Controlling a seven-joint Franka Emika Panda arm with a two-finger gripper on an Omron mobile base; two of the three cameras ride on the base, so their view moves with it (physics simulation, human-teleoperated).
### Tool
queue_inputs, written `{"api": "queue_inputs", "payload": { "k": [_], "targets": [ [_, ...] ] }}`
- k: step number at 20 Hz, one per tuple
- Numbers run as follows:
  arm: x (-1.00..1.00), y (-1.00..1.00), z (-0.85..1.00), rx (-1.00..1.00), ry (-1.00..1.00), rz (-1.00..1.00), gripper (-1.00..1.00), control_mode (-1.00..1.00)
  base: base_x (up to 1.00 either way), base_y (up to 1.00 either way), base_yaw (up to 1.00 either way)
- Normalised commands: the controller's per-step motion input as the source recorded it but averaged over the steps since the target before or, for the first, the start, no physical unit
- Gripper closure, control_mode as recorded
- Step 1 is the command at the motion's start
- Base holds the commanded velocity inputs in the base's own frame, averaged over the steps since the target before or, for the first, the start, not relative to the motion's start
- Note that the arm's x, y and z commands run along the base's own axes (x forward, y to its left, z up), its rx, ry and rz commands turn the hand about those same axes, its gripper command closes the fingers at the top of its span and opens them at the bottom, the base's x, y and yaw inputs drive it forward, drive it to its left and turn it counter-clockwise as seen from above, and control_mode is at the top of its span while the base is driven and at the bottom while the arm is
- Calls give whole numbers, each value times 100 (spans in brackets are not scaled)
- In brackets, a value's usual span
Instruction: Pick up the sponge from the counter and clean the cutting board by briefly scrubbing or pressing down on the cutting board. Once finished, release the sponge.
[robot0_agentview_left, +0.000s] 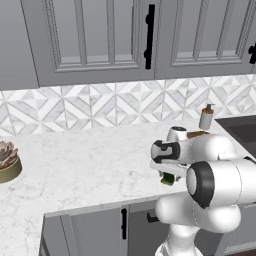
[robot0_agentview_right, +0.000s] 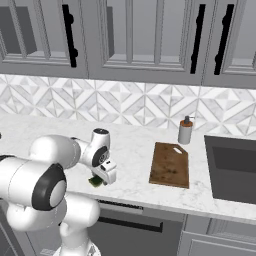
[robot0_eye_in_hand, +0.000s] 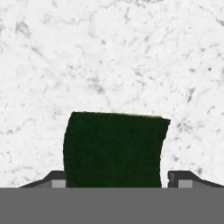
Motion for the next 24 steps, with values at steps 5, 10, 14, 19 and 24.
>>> {"api": "queue_inputs", "payload": {
  "k": [5, 10, 14, 19, 24],
  "targets": [
    [0, 0, -16, 0, 0, -1, 100, -100, 0, 0, 0],
    [-11, -6, 23, 0, 2, -12, 100, -100, 0, 0, 0],
    [-10, -72, 38, 10, 0, -1, 100, -100, 0, 0, 0],
    [-12, -68, 64, 0, -20, 0, 100, -100, 0, 0, 0],
    [1, -39, 42, -6, -12, 0, 100, -100, 0, 0, 0]
  ]
}}
